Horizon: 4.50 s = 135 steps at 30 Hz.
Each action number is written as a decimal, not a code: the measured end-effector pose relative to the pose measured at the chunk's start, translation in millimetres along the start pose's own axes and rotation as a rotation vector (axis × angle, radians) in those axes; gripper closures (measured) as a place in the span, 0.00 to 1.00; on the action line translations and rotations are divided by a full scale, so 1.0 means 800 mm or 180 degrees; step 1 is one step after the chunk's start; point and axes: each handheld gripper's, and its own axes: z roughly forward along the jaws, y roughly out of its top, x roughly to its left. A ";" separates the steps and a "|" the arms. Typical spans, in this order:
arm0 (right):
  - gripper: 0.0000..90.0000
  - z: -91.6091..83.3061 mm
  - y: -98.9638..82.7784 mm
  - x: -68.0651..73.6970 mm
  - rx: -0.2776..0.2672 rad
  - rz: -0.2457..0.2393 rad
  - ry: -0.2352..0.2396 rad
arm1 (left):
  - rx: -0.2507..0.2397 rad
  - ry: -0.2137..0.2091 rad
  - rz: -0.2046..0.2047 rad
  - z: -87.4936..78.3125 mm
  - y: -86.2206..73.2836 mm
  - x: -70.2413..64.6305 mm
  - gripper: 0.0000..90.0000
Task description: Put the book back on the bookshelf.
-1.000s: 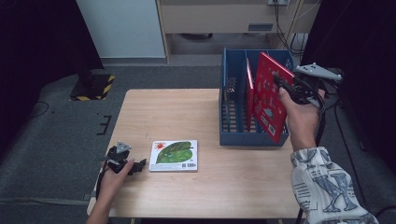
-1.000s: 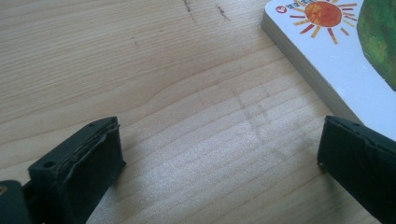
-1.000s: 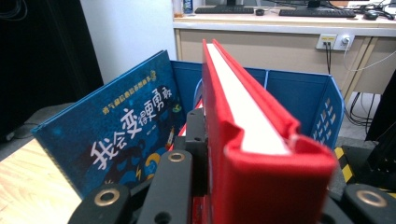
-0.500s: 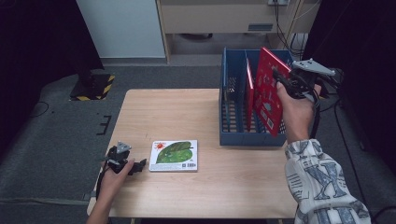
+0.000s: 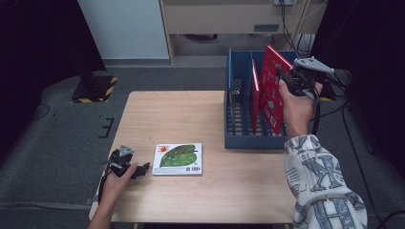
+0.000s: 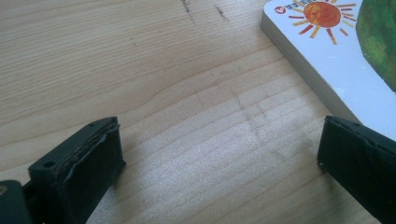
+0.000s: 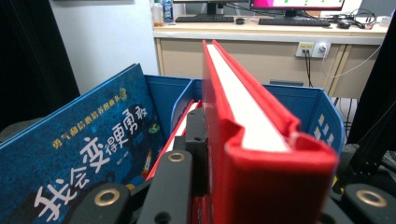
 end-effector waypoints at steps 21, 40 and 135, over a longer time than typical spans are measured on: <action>0.88 0.042 -0.010 0.006 0.0059 0.0037 -0.0127 | 0.0002 0.0000 0.0002 0.000 0.000 0.000 0.00; 0.88 0.077 -0.030 0.011 0.0106 -0.0027 -0.0167 | -0.0002 0.0009 -0.0012 0.001 0.001 0.000 0.00; 0.81 0.046 -0.079 -0.003 0.0625 0.0139 -0.0066 | 0.0017 0.0005 0.0009 0.002 0.002 -0.002 0.00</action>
